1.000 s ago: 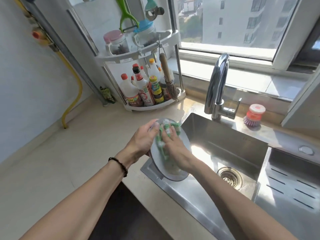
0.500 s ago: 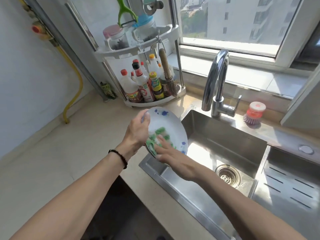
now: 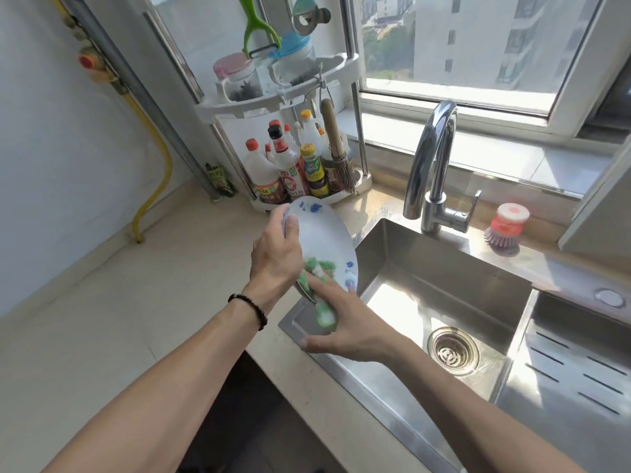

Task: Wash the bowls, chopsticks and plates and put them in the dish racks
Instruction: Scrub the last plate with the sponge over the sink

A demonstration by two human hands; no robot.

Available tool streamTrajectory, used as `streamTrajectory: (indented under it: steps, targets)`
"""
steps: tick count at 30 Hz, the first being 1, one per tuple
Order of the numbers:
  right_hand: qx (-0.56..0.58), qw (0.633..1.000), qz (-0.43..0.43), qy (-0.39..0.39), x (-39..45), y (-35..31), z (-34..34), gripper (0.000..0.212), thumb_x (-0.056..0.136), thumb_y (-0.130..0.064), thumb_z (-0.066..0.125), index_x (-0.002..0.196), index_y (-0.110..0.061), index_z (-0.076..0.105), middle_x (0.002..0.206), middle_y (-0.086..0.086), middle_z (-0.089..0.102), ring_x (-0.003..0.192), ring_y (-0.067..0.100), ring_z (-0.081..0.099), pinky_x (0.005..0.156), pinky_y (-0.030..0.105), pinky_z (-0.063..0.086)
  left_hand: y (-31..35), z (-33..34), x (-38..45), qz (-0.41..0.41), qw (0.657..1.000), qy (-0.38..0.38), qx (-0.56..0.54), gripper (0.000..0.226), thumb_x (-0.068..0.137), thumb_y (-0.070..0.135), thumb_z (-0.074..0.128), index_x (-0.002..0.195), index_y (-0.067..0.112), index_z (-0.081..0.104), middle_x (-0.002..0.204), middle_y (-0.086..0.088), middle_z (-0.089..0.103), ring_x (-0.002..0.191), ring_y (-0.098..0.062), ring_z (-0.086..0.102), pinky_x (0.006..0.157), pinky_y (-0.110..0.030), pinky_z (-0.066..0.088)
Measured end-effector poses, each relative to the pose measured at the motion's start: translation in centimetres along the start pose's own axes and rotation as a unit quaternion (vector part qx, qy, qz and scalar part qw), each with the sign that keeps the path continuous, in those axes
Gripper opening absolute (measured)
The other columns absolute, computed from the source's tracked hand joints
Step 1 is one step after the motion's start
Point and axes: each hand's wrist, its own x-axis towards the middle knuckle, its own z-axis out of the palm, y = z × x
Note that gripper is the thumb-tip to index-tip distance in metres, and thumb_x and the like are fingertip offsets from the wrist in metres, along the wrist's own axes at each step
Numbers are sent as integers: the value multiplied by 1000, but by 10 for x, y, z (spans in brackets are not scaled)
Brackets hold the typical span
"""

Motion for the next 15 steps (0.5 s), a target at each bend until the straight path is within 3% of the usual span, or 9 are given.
streamTrajectory:
  steps: [3, 6, 8, 10, 12, 15]
  targets:
    - [-72, 996, 57, 8, -2, 11, -8, 109, 78, -39, 79, 160, -39, 7, 168, -8, 9, 153, 20, 6, 125, 44, -2, -2, 2, -3, -21, 1000, 13, -18, 38, 108, 34, 32, 142, 25, 48, 132, 0, 62, 120, -26, 56, 100, -38, 45]
    - [-11, 1000, -7, 18, 0, -8, -1, 101, 76, -38, 79, 157, -39, 20, 162, -10, 24, 142, 8, 22, 125, 42, 10, -3, 4, -2, -65, 995, 45, -65, 37, 108, 33, 33, 137, 24, 53, 122, 1, 62, 118, -25, 55, 99, -38, 46]
    - [-38, 999, -14, 16, -1, -6, -8, 96, 77, -32, 79, 155, -42, 24, 159, -12, 30, 140, 6, 24, 125, 43, 2, -6, 3, -2, -72, 994, 30, -79, 36, 108, 33, 33, 136, 25, 53, 117, 4, 60, 115, -22, 55, 98, -37, 46]
    - [-71, 997, 32, 24, 1, 8, -17, 100, 76, -31, 80, 156, -42, 21, 162, -8, 28, 149, 16, 20, 125, 48, -3, -5, 3, -4, -73, 994, 23, -74, 35, 108, 34, 32, 135, 27, 52, 118, 3, 61, 113, -23, 56, 99, -40, 48]
    - [-9, 999, 29, 29, 2, 1, -10, 100, 74, -33, 79, 156, -42, 23, 161, -8, 29, 148, 21, 24, 125, 47, 9, 1, 3, -5, -66, 996, 38, -46, 35, 107, 34, 32, 136, 27, 52, 119, 1, 62, 116, -28, 56, 98, -39, 46]
    - [73, 996, -23, 45, 4, -8, 3, 90, 75, -29, 80, 151, -42, 33, 148, -17, 39, 136, 10, 35, 117, 34, 25, 10, 2, 0, -47, 999, 23, 11, 40, 108, 34, 31, 144, 26, 46, 137, -3, 59, 126, -31, 52, 102, -37, 42]
